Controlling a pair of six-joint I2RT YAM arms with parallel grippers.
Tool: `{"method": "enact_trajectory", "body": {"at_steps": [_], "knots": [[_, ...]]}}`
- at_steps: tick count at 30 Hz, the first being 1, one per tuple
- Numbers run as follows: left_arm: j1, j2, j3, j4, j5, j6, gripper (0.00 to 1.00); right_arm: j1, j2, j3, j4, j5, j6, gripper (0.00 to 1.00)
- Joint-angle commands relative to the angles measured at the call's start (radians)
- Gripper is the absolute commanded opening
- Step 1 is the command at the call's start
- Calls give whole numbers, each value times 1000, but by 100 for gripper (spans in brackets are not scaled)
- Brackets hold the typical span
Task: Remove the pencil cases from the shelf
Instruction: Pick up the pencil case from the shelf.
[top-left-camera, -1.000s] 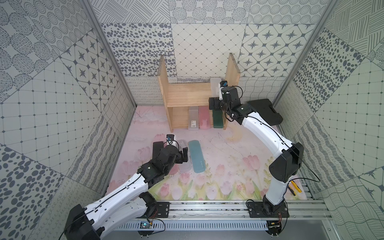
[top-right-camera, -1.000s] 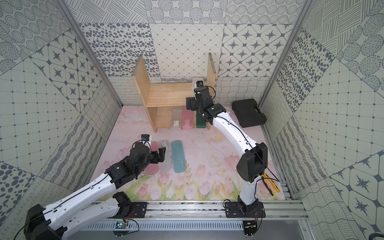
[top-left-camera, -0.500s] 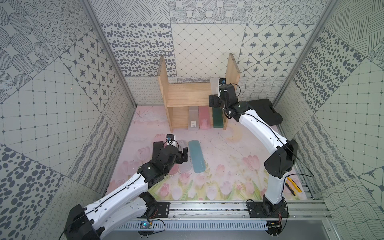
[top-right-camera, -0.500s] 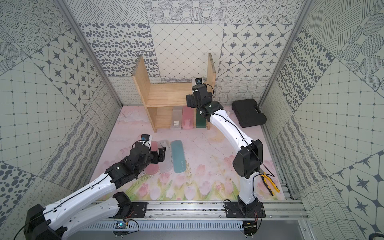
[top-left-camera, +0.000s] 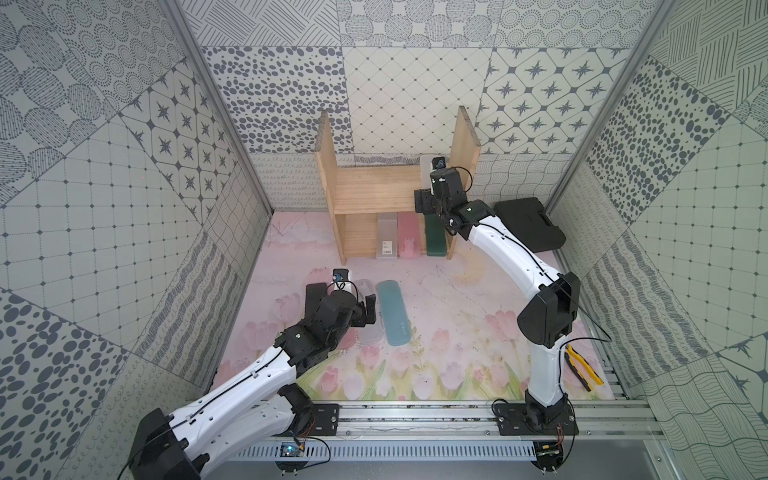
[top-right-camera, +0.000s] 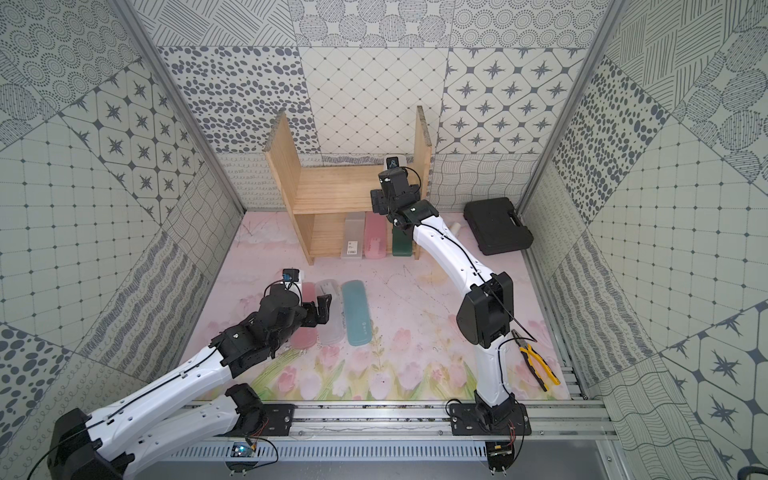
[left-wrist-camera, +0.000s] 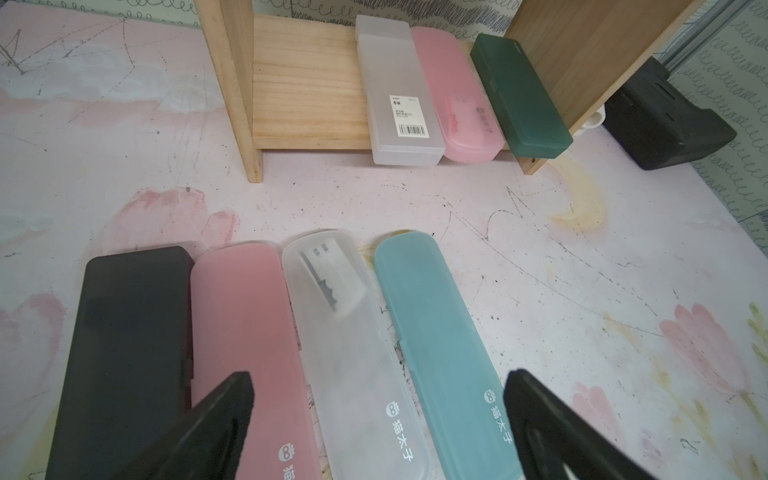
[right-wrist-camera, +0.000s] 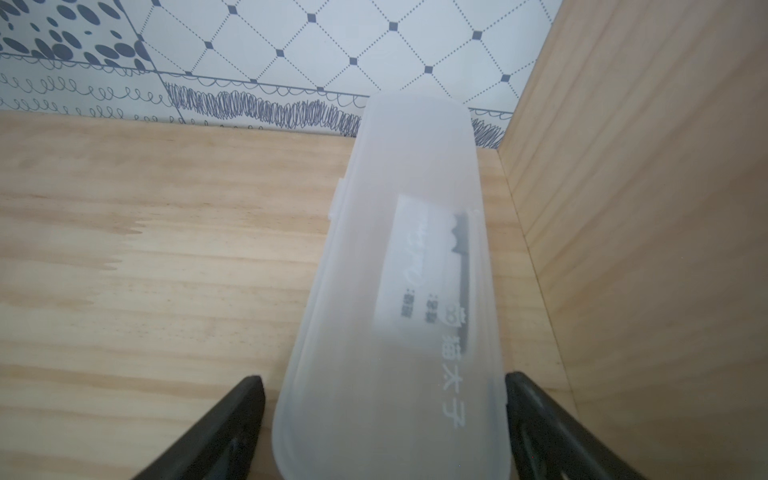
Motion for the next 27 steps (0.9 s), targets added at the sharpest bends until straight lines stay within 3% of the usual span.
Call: {"method": "enact_trajectory", "body": {"at_steps": [1,9,15,27], "knots": [[2,-1,-4,40,0,17,99,2,34,52,11,24,5,91],[2,-1,-4,38,-1,17,99,-1,97,147,-36,48,38,93],[1,-2,-4,38,-4,17,99,-3,134,214,-88,18,61,82],[2,-6,-4,35,-6,15,99,5,44,121,-107,-28,109,75]]}}
